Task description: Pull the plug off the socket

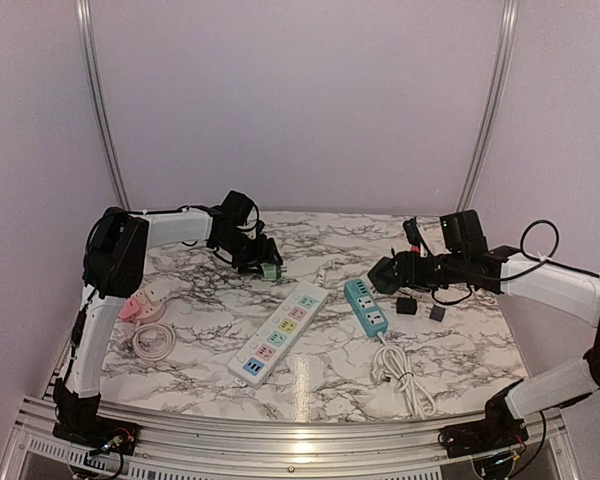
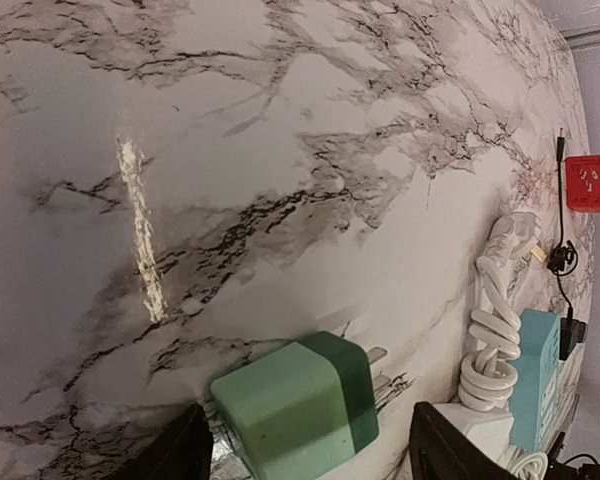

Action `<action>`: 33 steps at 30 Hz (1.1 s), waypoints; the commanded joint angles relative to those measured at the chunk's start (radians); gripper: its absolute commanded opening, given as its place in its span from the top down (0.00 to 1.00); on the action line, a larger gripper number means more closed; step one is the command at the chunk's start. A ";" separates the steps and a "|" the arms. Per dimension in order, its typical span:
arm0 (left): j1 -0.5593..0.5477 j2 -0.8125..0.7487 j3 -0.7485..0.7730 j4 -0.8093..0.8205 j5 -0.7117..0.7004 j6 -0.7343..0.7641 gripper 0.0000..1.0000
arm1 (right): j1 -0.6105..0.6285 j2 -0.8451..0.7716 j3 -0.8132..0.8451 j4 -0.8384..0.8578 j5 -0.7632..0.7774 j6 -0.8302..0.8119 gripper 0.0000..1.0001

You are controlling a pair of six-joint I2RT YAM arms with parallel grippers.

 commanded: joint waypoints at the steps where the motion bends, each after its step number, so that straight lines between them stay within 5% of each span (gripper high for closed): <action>1: 0.003 -0.035 -0.015 -0.074 -0.080 0.051 0.27 | -0.064 -0.029 -0.001 0.034 -0.001 0.032 0.78; 9: 0.003 -0.110 -0.012 -0.117 -0.157 0.112 0.02 | -0.197 -0.045 -0.060 0.121 0.037 0.115 0.78; 24: -0.015 -0.430 -0.208 -0.055 -0.136 0.103 0.01 | -0.502 -0.019 -0.229 0.402 -0.050 0.281 0.77; 33: -0.033 -0.510 -0.219 -0.078 -0.085 0.115 0.01 | -0.544 0.130 -0.229 0.529 -0.045 0.318 0.76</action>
